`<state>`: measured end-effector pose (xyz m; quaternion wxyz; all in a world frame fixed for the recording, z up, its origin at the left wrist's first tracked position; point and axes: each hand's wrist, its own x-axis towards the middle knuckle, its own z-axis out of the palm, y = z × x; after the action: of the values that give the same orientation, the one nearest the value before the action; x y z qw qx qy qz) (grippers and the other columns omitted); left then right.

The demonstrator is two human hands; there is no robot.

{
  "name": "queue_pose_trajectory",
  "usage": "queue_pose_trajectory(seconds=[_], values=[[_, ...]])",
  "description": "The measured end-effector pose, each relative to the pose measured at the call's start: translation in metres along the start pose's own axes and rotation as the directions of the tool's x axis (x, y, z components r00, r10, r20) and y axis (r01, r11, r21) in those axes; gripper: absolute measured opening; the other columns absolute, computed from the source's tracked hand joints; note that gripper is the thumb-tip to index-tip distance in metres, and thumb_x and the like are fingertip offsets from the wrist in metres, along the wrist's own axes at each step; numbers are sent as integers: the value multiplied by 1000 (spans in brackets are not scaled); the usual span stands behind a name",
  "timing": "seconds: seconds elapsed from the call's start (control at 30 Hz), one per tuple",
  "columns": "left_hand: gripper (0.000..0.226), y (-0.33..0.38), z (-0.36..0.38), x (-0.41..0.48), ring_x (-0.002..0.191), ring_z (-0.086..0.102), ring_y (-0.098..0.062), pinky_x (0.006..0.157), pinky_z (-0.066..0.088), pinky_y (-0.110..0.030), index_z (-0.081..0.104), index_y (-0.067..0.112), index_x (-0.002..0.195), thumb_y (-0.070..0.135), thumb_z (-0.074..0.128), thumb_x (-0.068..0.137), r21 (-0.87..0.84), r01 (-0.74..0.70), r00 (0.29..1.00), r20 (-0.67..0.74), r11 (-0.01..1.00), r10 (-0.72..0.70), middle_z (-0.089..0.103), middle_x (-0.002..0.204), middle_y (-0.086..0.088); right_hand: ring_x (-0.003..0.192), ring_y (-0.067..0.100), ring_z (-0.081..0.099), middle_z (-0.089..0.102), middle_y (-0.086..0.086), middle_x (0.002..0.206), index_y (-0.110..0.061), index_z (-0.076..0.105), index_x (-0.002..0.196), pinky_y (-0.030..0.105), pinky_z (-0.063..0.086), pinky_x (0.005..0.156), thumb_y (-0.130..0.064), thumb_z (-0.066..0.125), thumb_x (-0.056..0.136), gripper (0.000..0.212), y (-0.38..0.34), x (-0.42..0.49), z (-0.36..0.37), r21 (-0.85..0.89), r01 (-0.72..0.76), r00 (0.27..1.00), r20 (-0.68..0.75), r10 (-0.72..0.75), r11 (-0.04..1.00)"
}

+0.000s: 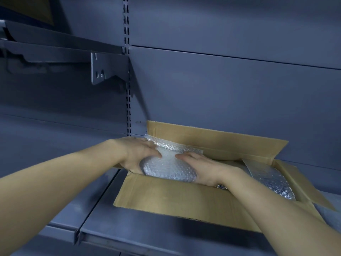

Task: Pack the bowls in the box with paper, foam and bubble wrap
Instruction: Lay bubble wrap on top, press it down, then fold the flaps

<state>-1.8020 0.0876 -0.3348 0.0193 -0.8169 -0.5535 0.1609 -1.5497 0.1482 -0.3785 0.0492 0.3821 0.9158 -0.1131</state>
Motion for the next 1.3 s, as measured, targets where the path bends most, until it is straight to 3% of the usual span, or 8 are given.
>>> queue_pose_trajectory(seconds=[0.2, 0.4, 0.6, 0.7, 0.8, 1.03, 1.17, 1.3], values=[[77, -7, 1, -6, 137, 33, -12, 112, 32, -35, 36, 39, 146, 61, 67, 79, 51, -10, 997, -82, 999, 15, 36, 149, 13, 147, 14, 16, 12, -11, 160, -36, 14, 155, 31, 19, 121, -58, 71, 78, 99, -3, 3, -14, 70, 7, 1000, -21, -6, 998], [54, -7, 8, 8, 112, 47, -15, 102, 42, -43, 52, 40, 120, 70, 61, 76, 162, -29, 998, -57, 986, 38, 59, 110, 10, 147, 15, 19, 13, -10, 161, -37, 19, 154, 28, 17, 121, -57, 67, 83, 88, -15, 13, -1, 74, 20, 1000, -22, -19, 997], [62, -9, 8, 4, 120, 45, -14, 108, 36, -39, 46, 38, 130, 67, 62, 78, 97, -61, 989, -128, 993, 73, 56, 122, 9, 144, 11, 24, 21, -9, 158, -34, 27, 151, 26, 21, 119, -58, 69, 82, 85, -15, 8, -4, 116, 38, 998, -56, -32, 993], [44, -8, 8, -5, 107, 47, -9, 103, 39, -35, 49, 32, 104, 66, 62, 79, 73, -84, 977, -189, 994, 97, 55, 105, 12, 137, 8, 32, 33, -11, 151, -32, 40, 142, 29, 28, 117, -63, 70, 77, 78, -13, 1, -14, 140, 42, 996, -83, -31, 989], [30, -9, 8, -1, 107, 47, -5, 102, 40, -34, 62, 28, 86, 58, 63, 82, 139, -63, 995, -64, 988, 72, 53, 100, 18, 134, 9, 37, 38, -9, 147, -30, 43, 138, 28, 31, 114, -58, 71, 79, 71, -9, -3, -12, 126, 21, 998, -69, -12, 992], [40, -12, 5, 9, 114, 52, -14, 97, 48, -41, 74, 30, 89, 65, 54, 84, 90, -66, 979, 198, 994, 47, 58, 118, 11, 143, 10, 27, 26, -10, 156, -36, 32, 149, 27, 22, 119, -62, 64, 83, 78, -8, -2, 1, 127, 29, 997, -78, -20, 991], [58, -7, -5, 2, 79, 61, -14, 67, 47, -30, 71, 22, 73, 78, 52, 76, 86, -35, 997, -59, 996, 40, 67, 82, 7, 145, 9, 23, 22, -14, 159, -39, 29, 150, 30, 22, 120, -75, 58, 77, 87, -8, -5, -6, 118, 32, 994, -105, -20, 993], [36, 0, -2, 1, 88, 59, -13, 81, 48, -29, 71, 29, 77, 64, 63, 78, 182, -48, 994, -83, 982, 64, 65, 90, 10, 148, 15, 19, 18, -8, 161, -39, 22, 153, 33, 19, 121, -57, 64, 86, 81, -8, 3, 2, 19, 41, 997, -62, -40, 999]])
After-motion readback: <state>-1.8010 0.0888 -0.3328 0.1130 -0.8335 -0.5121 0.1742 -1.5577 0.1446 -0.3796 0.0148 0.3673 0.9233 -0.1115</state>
